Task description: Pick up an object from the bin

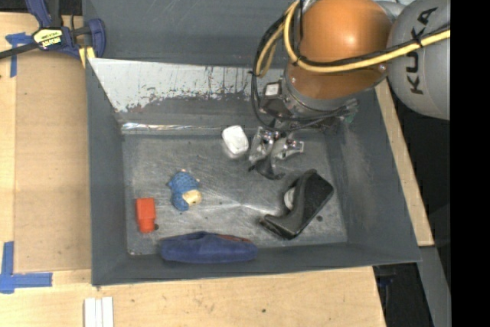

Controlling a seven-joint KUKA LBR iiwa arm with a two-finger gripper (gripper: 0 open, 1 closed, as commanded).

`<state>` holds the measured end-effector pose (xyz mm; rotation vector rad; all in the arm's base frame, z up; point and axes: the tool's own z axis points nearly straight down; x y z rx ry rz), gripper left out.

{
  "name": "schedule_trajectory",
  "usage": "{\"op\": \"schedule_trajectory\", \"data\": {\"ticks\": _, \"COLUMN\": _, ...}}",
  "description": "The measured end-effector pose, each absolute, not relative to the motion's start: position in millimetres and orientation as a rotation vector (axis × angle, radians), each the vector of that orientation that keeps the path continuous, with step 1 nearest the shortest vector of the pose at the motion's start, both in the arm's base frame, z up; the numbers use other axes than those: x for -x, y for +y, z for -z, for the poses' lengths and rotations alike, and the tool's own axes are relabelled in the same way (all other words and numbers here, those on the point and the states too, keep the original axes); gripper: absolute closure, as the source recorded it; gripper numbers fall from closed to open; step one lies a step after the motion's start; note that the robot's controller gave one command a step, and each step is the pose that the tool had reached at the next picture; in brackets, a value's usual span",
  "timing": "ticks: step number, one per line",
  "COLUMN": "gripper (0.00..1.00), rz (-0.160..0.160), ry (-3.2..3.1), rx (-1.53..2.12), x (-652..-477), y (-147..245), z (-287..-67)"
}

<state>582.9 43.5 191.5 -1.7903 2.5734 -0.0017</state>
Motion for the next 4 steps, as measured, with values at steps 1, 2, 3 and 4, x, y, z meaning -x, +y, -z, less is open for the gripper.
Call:
{"op": "schedule_trajectory", "data": {"ticks": 1, "gripper": 1.00, "rz": 0.003, "ry": 2.578, "rx": 1.783, "x": -592.6, "y": 24.4, "z": -188.1}}
{"op": "schedule_trajectory", "data": {"ticks": 2, "gripper": 1.00, "rz": -0.003, "ry": 2.791, "rx": 1.440, "x": -584.8, "y": 63.6, "z": -169.8}}
{"op": "schedule_trajectory", "data": {"ticks": 3, "gripper": 1.00, "rz": 0.007, "ry": 2.792, "rx": 1.416, "x": -589.1, "y": 41.9, "z": -242.6}}
{"op": "schedule_trajectory", "data": {"ticks": 4, "gripper": 1.00, "rz": 0.000, "ry": 2.796, "rx": 1.433, "x": -602.8, "y": 17.7, "z": -205.8}}
